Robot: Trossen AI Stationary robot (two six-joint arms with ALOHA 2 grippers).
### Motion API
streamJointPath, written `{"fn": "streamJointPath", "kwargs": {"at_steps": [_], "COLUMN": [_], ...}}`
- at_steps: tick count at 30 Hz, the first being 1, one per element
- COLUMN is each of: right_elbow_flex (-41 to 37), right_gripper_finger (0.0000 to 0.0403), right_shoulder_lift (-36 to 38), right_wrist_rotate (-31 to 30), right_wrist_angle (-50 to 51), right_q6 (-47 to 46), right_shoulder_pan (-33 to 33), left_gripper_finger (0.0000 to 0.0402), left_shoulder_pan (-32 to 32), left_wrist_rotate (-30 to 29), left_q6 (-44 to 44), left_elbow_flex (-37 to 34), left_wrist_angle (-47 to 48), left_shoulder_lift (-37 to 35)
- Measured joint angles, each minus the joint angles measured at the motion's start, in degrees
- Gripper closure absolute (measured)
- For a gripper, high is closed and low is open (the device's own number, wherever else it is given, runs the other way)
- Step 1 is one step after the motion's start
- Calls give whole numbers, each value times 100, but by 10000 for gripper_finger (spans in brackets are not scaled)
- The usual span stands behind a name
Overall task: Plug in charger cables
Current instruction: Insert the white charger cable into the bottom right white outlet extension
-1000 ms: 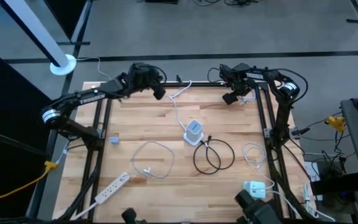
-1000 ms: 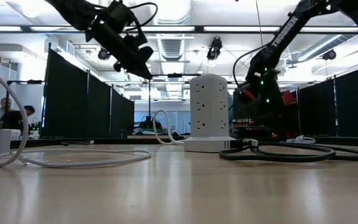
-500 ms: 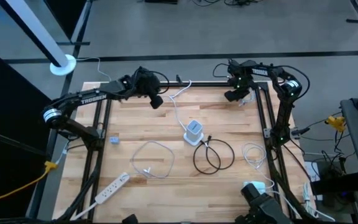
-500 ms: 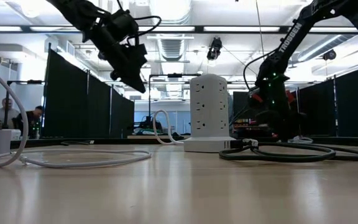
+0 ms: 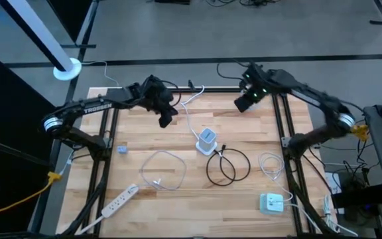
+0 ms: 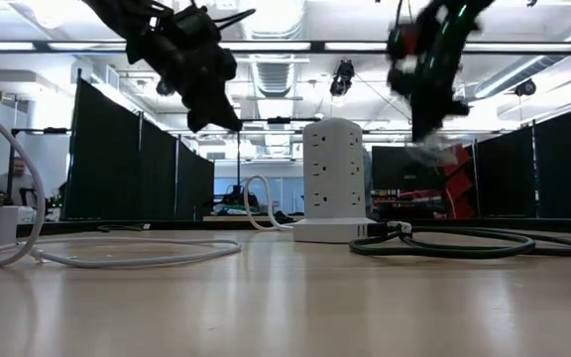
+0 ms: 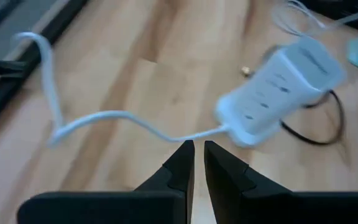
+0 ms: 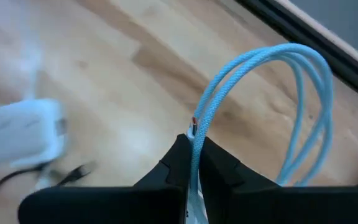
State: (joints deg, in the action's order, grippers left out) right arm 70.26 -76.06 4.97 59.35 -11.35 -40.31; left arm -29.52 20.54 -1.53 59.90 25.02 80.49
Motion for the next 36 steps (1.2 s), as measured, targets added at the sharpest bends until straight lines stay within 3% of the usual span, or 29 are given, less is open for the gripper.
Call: {"fn": "streamJointPath", "kwargs": {"at_steps": [8, 16, 21, 26, 31, 36], "right_elbow_flex": [-265, -319, -319, -314, -314, -314], "right_gripper_finger": [397, 397, 397, 397, 397, 397], "right_shoulder_lift": [1433, 1558, 1442, 1437, 1454, 1432], "right_wrist_rotate": [15, -87, 79, 148, 234, 314], "right_wrist_angle": [216, -54, -1202, -2198, -2284, -2570], "right_q6": [-2024, -3247, -3088, -2420, -2195, -1692], "right_shoulder_pan": [1963, 3967, 4553, 4872, 4893, 4895], "left_gripper_finger": [377, 377, 376, 362, 322, 261], "left_shoulder_pan": [876, 1922, 2435, 2618, 2622, 2673], "left_wrist_rotate": [106, 204, 212, 165, -625, -715], "left_q6": [-230, 350, 695, 1333, 1600, 1604], "left_elbow_flex": [-35, -372, -411, -411, -409, -372], "left_wrist_angle": [-560, -2219, -2819, -4248, -5052, -5190], "left_shoulder_lift": [0, 0, 0, 0, -2, -2]}}
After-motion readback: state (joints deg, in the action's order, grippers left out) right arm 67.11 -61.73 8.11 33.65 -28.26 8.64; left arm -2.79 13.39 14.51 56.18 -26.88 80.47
